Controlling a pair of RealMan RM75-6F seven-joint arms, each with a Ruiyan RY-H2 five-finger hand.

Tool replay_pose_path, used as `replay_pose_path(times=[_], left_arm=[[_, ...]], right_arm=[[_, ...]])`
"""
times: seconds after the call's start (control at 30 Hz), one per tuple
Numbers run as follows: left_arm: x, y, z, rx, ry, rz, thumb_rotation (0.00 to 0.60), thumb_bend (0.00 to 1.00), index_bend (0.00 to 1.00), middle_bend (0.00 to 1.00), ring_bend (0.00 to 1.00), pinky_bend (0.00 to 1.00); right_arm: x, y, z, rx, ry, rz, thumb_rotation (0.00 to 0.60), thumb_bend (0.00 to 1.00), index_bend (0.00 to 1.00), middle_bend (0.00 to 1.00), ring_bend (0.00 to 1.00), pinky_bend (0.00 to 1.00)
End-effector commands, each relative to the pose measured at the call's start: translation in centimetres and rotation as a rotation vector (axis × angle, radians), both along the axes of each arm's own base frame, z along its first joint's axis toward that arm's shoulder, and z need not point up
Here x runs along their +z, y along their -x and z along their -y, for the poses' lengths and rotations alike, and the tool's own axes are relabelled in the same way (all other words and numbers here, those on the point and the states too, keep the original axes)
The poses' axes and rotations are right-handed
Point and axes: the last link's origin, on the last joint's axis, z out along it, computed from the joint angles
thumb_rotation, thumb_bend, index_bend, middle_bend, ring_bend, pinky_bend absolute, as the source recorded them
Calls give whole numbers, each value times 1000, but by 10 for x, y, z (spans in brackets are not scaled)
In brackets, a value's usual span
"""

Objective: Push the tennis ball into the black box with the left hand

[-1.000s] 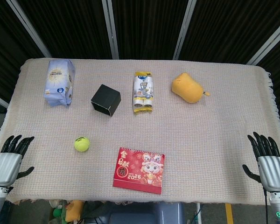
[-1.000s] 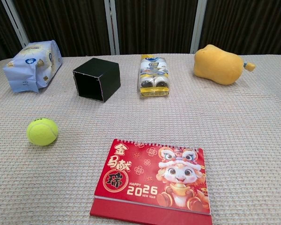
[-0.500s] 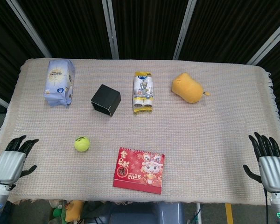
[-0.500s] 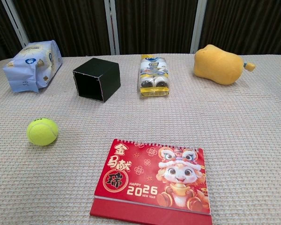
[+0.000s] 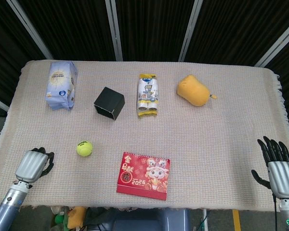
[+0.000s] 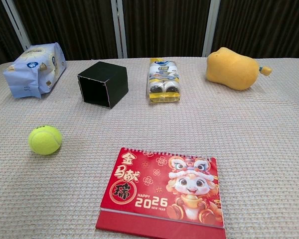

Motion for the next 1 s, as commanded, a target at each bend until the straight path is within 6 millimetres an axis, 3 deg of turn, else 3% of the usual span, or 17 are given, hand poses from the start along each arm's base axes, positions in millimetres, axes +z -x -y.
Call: replay_pose_path(times=[0.03, 0.37, 0.6, 1.0], left_arm=[[-13, -2, -7, -15, 38, -6, 600, 321, 643, 747, 452, 558], [-42, -15, -22, -58, 110, -7, 600, 258, 585, 731, 448, 555], [-55, -27, -20, -90, 158, 27, 600, 245, 576, 745, 450, 557], [-64, -33, -28, -93, 184, 23, 600, 243, 572, 753, 459, 563]], right_arm=[[1, -1, -1, 4, 5, 2, 600, 289, 0, 0, 0, 20], [2, -1, -1, 8, 9, 5, 600, 289, 0, 0, 0, 20], [5, -1, -3, 13, 20, 15, 600, 290, 0, 0, 0, 20], [8, 0, -3, 18, 25, 20, 600, 290, 0, 0, 0, 20]])
